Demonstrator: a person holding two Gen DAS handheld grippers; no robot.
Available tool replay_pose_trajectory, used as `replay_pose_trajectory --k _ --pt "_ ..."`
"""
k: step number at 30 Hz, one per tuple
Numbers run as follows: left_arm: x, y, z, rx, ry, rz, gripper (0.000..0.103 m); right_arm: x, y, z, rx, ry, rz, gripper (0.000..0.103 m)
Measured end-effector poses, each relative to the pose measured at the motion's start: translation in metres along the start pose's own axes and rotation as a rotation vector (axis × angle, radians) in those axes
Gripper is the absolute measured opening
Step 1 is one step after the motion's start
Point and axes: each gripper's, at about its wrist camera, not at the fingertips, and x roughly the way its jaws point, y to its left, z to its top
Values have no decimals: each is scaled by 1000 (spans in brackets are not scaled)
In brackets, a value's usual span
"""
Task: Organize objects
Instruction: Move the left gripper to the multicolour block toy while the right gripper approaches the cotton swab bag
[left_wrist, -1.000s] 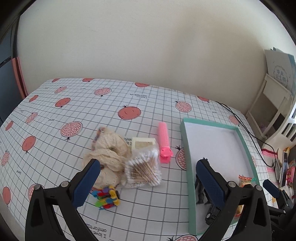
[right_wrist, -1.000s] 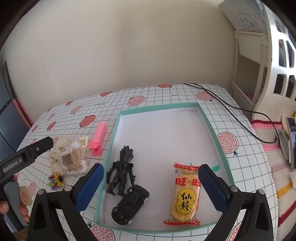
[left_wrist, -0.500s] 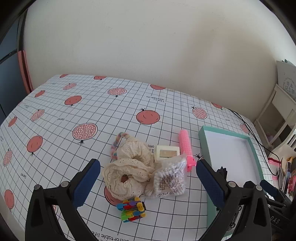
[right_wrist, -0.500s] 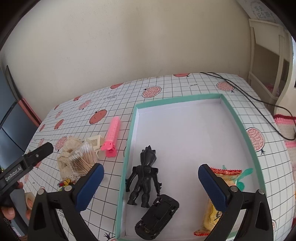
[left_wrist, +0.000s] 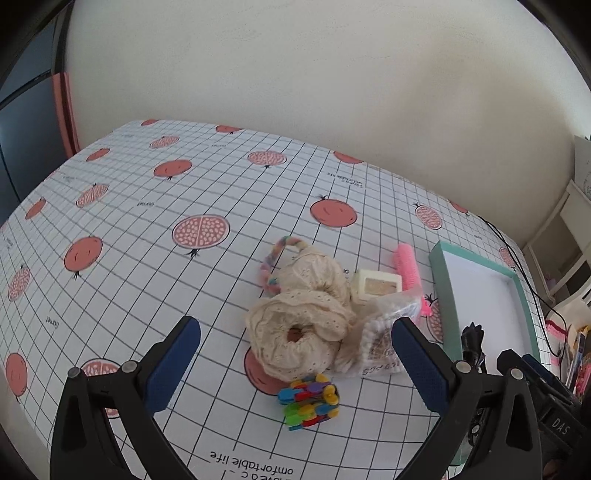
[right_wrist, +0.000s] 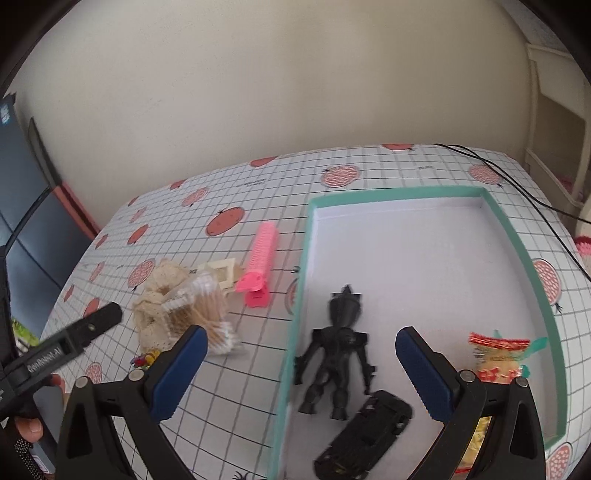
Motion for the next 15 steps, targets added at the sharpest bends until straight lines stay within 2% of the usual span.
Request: replay_pose_trajectory --k 5,10,15 --pt "12 7 -18 33 51 36 103 9 17 -4 -30 7 21 103" --pt "24 10 -33 36 102 18 103 22 29 -8 -48 20 38 103" --pt "31 9 -42 56 121 17 103 29 43 -8 -58 11 81 103"
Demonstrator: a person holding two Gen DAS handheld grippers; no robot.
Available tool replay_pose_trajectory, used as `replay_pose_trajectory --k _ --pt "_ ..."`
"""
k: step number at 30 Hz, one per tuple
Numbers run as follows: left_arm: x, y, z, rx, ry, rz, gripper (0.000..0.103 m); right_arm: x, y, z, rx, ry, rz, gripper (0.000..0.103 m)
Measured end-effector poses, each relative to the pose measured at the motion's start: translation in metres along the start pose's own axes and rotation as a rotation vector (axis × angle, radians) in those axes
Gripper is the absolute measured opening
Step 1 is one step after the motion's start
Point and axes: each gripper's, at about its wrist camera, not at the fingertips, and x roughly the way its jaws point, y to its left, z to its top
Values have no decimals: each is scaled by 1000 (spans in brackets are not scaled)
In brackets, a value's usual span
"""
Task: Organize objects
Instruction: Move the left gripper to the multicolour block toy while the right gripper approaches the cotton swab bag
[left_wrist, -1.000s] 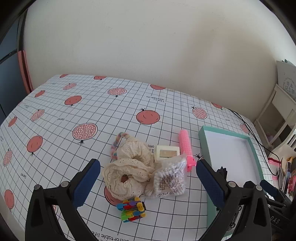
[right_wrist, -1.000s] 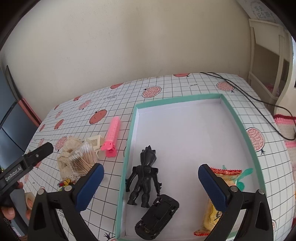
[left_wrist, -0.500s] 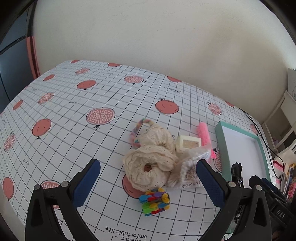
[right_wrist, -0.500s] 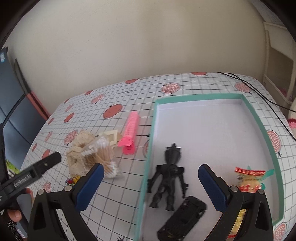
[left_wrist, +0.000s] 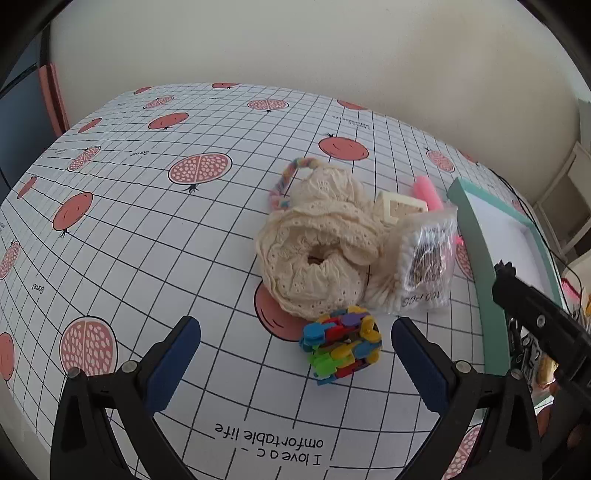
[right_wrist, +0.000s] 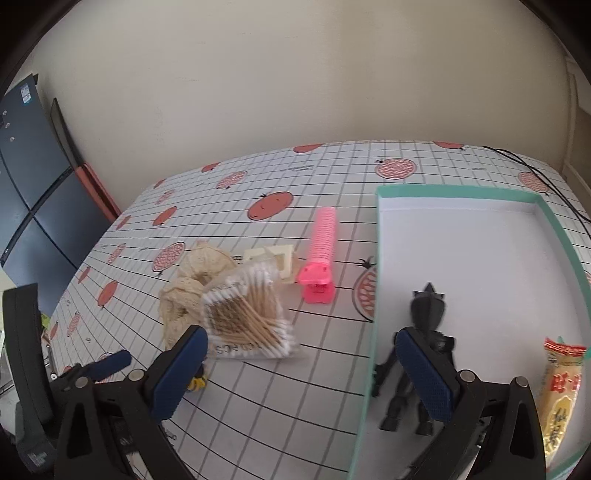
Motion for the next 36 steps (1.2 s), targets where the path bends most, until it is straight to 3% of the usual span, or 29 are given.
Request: replay_pose_trajectory --k 22,28,36 --pt "6 13 -5 19 -11 51 103 41 35 -10 -50 44 61 103" --pt "6 12 -6 33 -15 52 103 48 34 -13 -55 47 18 99" --pt "6 11 -6 46 -18 56 101 50 38 -13 -64 28 26 90"
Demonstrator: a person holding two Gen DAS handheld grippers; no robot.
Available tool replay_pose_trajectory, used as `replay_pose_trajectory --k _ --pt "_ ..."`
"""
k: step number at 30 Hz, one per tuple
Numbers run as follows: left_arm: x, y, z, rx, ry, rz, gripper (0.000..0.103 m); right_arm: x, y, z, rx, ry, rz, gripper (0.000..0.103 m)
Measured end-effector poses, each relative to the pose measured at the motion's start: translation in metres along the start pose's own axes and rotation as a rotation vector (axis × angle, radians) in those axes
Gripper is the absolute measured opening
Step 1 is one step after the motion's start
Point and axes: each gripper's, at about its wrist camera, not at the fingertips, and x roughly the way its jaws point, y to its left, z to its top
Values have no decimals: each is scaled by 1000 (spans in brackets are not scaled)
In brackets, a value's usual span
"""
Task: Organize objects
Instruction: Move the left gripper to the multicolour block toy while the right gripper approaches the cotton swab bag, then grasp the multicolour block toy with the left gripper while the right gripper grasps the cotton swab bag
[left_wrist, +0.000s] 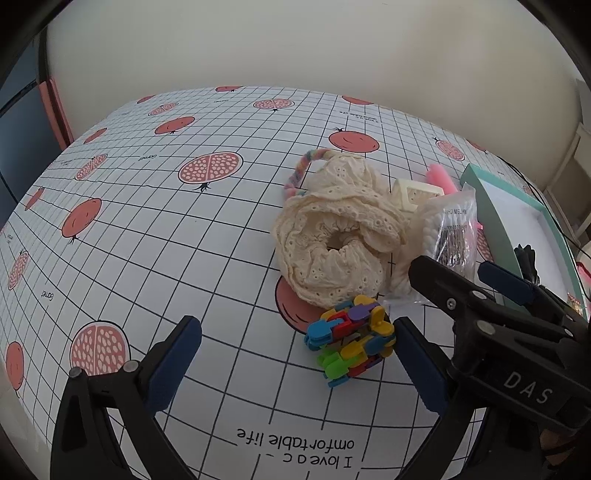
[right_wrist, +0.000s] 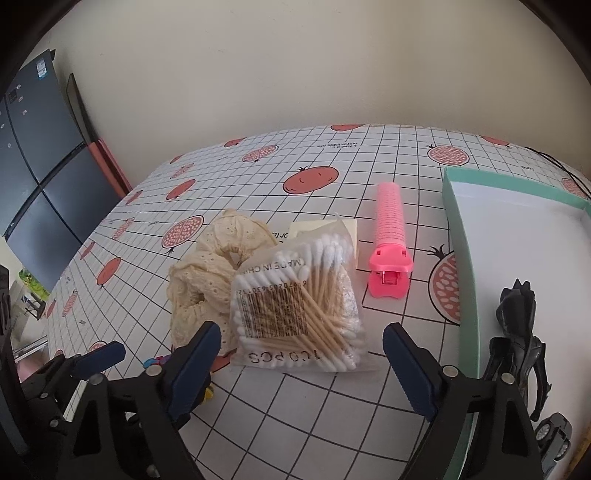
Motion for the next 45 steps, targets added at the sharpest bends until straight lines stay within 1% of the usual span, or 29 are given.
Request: replay_pose_trajectory --k 4,8,12,14,16,19,21,25,27,30,31,32,33,35,37,39,41,42,44,45 --pt "-2 -3 0 11 -2 2 99 1 2 -1 -7 -4 -9 89" --pt "-2 -7 -1 27 -2 5 98 2 2 0 -12 -1 -34 84" --pt "-2 -12 -2 38 6 0 90 1 3 -1 -14 -3 -20 78" --pt "-3 -12 -3 40 7 -1 90 0 4 -1 -32 0 -29 77" --pt "-3 -13 -3 42 7 -4 89 -4 4 0 -35 -18 -32 77" --pt "-4 -11 -3 40 7 -7 88 -8 7 2 -36 -41 -5 77" --pt "-4 -11 -3 40 7 -8 88 -7 9 2 -41 -38 7 77" --pt "-3 -11 -3 40 10 -11 88 0 9 -1 -42 -22 0 77" --pt "-3 -10 -3 39 13 -12 88 2 9 -1 -52 -20 -24 76" --pt "-2 -10 -4 39 15 -13 87 3 10 -2 -60 -17 -38 76" --pt "-2 -10 -4 42 16 -13 85 4 10 -2 -63 -16 -42 75" --pt "-1 -10 -4 44 19 -19 77 4 10 -1 -64 -16 -42 71" --pt "-1 -10 -5 43 25 -22 74 4 9 -1 -60 -15 -39 69" --pt "1 -10 -5 45 30 -21 73 4 8 -2 -59 -14 -39 67" --pt "1 -10 -6 46 29 -26 71 4 7 -2 -52 -12 -32 66" --pt "0 -10 -6 50 29 -28 62 4 7 -2 -48 -12 -29 64" --pt "1 -10 -7 54 34 -31 58 3 7 -2 -41 -10 -29 63" --pt "2 -10 -7 56 37 -34 53 3 6 -2 -39 -9 -29 62" --pt "2 -11 -7 61 39 -35 48 2 6 -2 -37 -8 -29 62" --pt "2 -11 -7 64 39 -33 48 2 6 -2 -35 -7 -29 61"
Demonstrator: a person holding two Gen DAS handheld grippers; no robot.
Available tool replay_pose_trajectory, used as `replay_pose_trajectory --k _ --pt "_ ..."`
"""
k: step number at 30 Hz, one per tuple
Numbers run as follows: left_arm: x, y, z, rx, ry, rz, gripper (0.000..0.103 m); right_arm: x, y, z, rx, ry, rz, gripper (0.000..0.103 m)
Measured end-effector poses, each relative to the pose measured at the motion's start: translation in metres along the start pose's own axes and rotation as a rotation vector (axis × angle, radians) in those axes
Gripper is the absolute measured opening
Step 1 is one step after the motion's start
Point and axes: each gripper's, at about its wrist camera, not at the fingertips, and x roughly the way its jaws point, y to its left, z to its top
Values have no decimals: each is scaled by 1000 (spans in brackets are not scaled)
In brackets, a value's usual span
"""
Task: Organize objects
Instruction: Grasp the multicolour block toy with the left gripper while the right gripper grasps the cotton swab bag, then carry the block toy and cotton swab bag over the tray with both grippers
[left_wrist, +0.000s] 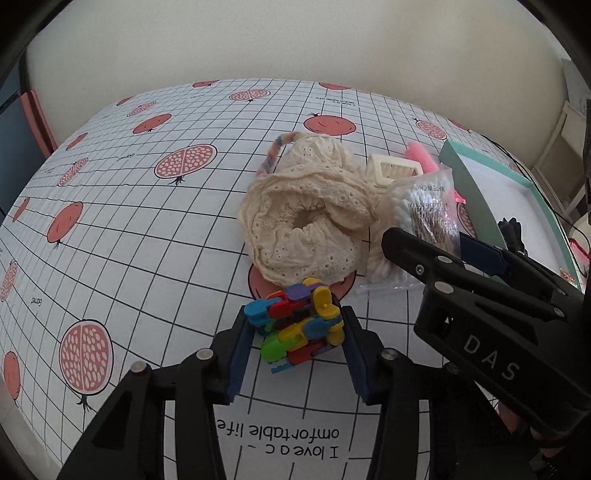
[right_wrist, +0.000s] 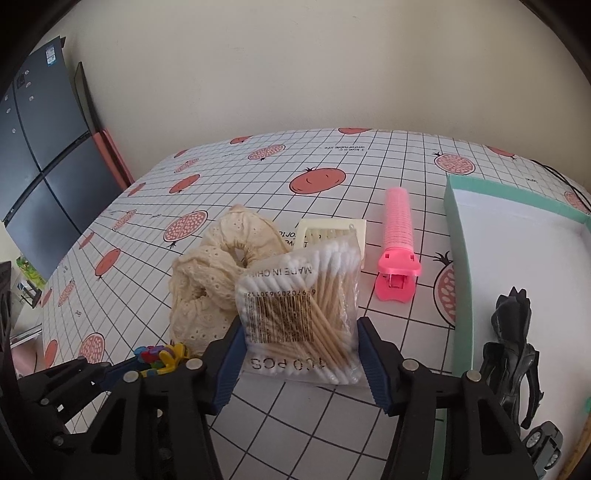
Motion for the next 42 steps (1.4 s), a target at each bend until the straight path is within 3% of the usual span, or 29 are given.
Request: replay_pose_trajectory --k 11,24,42 --pt "-10 -3 2 20 -19 2 47 -20 -7 6 13 -37 11 60" --pt "-49 -12 26 18 -82 62 47 -87 -36 20 48 -170 -53 60" --pt "-84 -144 98 181 -160 -75 47 -161 -139 18 244 -290 -260 60"
